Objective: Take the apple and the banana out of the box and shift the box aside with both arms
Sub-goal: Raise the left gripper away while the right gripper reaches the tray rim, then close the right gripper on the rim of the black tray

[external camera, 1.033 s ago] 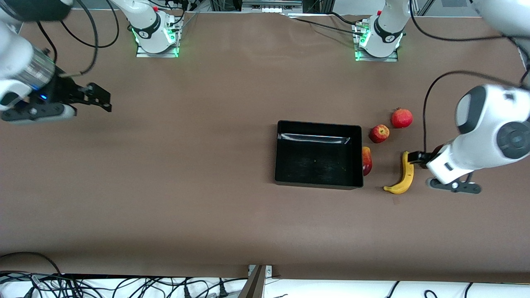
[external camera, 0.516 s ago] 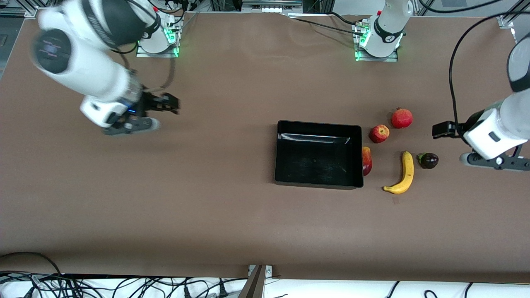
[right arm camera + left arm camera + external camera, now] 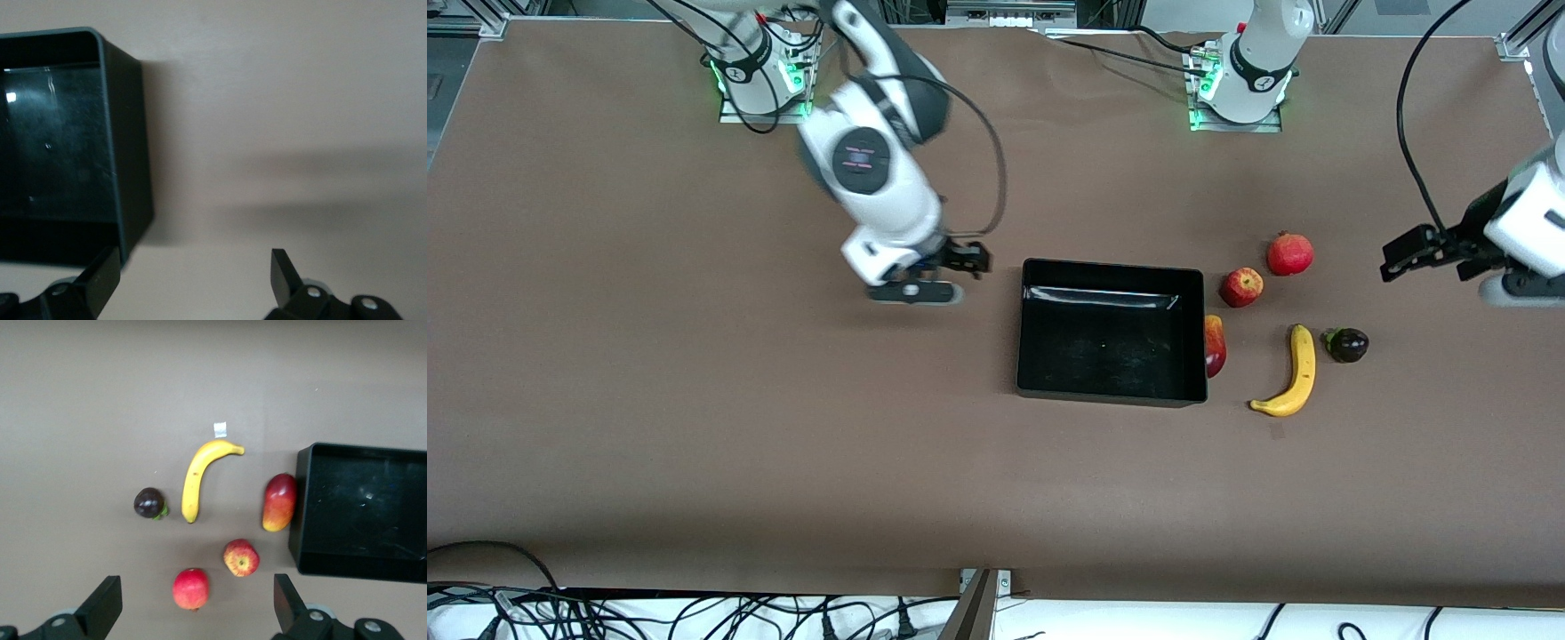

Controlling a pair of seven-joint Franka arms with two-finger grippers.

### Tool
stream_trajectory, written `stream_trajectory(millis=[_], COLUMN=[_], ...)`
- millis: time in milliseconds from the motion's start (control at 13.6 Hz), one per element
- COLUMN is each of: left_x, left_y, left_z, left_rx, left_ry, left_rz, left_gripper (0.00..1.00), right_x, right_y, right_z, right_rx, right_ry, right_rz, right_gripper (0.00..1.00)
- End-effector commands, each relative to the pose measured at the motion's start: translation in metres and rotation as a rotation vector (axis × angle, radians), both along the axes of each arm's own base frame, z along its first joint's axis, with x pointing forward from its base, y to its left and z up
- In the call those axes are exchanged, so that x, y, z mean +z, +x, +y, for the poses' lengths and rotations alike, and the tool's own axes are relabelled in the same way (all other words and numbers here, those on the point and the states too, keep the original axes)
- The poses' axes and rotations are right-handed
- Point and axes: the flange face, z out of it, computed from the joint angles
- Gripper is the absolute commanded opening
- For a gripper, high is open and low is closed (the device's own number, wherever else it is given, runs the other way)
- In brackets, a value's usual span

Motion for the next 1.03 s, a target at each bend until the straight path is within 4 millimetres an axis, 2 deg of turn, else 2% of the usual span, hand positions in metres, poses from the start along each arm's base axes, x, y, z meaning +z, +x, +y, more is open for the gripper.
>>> stream_trajectory(millis=[0,221,443,590,664,959], left_x=[-0.007,-0.004,-0.005,-0.005,-0.006,-0.005], left_y=[-0.018,-0.018,-0.018,-0.019,-0.019,-0.019], left_z=[0.005,-0.004,-0.004,-0.006,-0.006,-0.008], left_rx=[-0.065,-0.063,-0.068,-0.07,-0.07,-0.073], left_ry=[0.036,0.033,0.039,0.039,0.039,0.042], left_rz=[0.01,0.004,0.008,0.014,0.015,0.014], left_gripper=[1.0,1.0,1.0,1.0,1.0,1.0], right_x=[-0.036,-0.074,-0.103,-0.114,-0.115,-0.118], right_y=[0.002,-0.007,-0.003,0.001,0.002,0.003], right_z=[0.046,0.076,0.08,0.076,0.076,0.073], right_rx=[-0.066,-0.104,-0.112,-0.092,-0.076,-0.034], right_ry=[0.002,-0.016,0.0,-0.014,-0.023,-0.037], right_rz=[-0.041,-0.099,-0.124,-0.151,-0.163,-0.173], right_gripper=[1.0,1.0,0.98,0.9,0.8,0.25])
